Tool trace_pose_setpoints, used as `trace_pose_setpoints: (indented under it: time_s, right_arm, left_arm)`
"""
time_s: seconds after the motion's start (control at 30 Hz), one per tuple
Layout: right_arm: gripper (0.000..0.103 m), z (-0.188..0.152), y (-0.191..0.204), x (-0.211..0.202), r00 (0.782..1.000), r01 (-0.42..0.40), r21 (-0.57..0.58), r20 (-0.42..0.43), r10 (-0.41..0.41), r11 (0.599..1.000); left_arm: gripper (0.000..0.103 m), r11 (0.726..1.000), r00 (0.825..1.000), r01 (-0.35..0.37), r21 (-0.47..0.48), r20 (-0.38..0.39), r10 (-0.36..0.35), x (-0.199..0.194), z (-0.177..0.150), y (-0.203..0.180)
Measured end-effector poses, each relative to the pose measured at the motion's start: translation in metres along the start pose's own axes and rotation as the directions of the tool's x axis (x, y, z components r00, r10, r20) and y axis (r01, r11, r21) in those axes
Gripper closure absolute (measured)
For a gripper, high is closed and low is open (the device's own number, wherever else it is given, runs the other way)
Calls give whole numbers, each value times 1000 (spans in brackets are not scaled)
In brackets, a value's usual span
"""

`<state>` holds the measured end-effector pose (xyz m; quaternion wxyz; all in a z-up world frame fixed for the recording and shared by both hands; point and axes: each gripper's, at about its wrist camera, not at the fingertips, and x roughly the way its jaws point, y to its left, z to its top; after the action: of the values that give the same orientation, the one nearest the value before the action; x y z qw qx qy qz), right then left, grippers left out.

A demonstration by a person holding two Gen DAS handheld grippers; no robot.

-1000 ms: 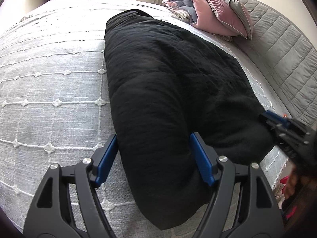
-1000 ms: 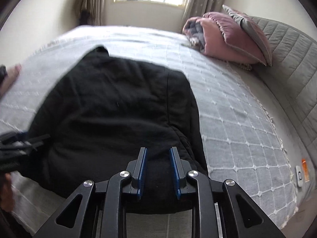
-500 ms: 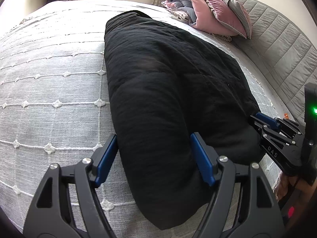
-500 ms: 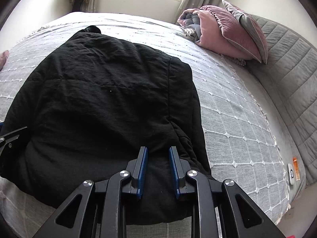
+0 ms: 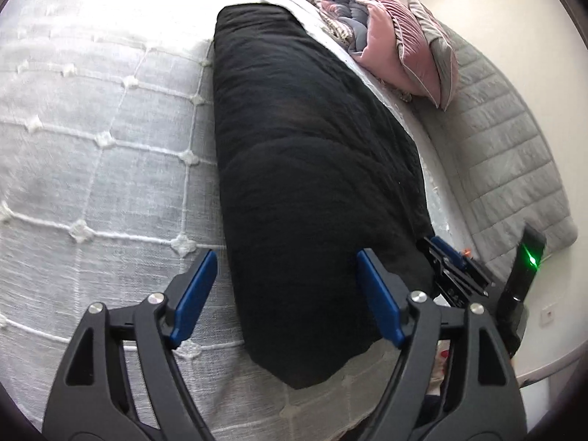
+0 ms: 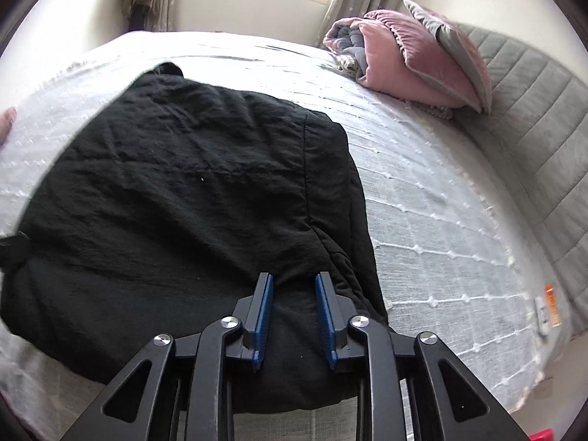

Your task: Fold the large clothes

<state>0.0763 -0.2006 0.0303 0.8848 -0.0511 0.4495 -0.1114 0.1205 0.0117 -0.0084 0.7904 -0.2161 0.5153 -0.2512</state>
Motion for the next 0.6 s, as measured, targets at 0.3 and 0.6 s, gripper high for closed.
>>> trace_pose_setpoints:
  time_s: [0.3,0.6]
  right_arm:
    - [24,-8,-73,-14,979,-202,310,70,190,929]
    - [17,-33,-111,24,921,-333,538,7,390,774]
  left_arm:
    - [23,994,997,76,-79,-29,-78,9,-2,8]
    - [15,991,993,94,-91,-57,-100,25,-10,4]
